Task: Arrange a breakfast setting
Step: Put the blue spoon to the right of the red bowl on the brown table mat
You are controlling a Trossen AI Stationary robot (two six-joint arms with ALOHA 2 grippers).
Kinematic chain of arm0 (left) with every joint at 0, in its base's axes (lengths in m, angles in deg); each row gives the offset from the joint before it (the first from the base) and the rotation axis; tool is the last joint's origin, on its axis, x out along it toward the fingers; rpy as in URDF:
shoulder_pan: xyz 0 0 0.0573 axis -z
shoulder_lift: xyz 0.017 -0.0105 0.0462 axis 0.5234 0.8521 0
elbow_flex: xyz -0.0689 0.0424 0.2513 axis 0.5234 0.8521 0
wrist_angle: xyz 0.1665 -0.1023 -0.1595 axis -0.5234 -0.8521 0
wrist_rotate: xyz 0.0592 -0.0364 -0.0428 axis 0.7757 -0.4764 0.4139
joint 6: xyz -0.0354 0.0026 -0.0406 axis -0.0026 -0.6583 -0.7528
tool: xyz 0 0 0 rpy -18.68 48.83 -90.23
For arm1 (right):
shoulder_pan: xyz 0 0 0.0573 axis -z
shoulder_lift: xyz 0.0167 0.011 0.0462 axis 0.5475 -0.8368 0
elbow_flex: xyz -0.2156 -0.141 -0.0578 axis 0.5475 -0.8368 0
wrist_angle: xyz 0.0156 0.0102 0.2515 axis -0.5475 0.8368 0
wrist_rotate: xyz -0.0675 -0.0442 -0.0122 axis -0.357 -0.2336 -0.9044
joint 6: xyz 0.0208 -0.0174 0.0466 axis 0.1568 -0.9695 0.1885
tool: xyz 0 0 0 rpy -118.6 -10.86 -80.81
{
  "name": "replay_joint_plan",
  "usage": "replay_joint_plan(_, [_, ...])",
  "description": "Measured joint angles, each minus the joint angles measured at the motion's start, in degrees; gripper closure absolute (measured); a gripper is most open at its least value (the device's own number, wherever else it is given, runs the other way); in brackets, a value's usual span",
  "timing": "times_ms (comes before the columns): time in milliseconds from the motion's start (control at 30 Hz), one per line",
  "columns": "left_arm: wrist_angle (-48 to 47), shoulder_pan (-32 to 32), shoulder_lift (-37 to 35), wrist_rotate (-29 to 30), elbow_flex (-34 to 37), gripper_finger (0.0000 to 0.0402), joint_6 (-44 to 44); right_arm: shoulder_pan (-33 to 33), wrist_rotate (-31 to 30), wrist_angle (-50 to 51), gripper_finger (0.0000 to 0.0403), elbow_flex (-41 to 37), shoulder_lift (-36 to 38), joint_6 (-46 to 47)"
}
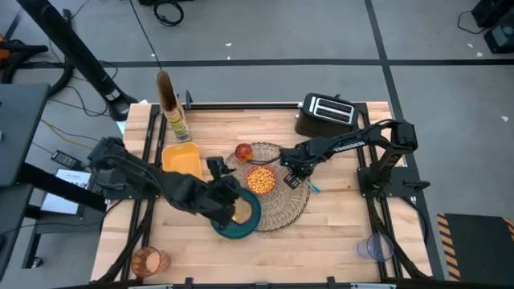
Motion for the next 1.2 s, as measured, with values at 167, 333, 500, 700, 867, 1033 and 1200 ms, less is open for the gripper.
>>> replay_joint_plan(167, [0.58,0.3,-7.02,-4.91,0.52,0.0146,5.0,-0.16,-0.54,0.24,0.0381,2.37,2.46,11.23])
replay_joint_plan(333, [6.66,0.25,-16.07,-17.95,7.2,0.0148,10.87,-0.82,-1.44,-4.31,0.0387,2.29,2.01,20.85])
replay_joint_plan(500, [11.55,1.41,-23.96,-20.06,14.45,0.0148,12.15,-2.79,-4.95,-9.33,0.0378,0.55,0.9,31.11])
replay_joint_plan(700, [14.1,6.64,-26.51,-20.1,16.74,0.0148,12.09,-7.4,-9.11,-9.42,0.0386,0.07,0.74,42.74])
replay_joint_plan(867, [14.45,11.59,-26.57,-20.07,16.72,0.0148,11.38,-10.56,-8.98,-8.57,0.0381,0.07,0.49,49.78])
replay_joint_plan(1033, [13.09,16.66,-26.55,-19.99,15.22,0.0148,7.97,-11.18,-10.29,-5.72,0.0369,0.07,0.48,51.38])
replay_joint_plan(1200, [9.51,20.4,-26.53,-20.22,11.57,0.0148,1.02,-11.14,-11.16,-5.62,0.0353,0.07,0.48,50.44])
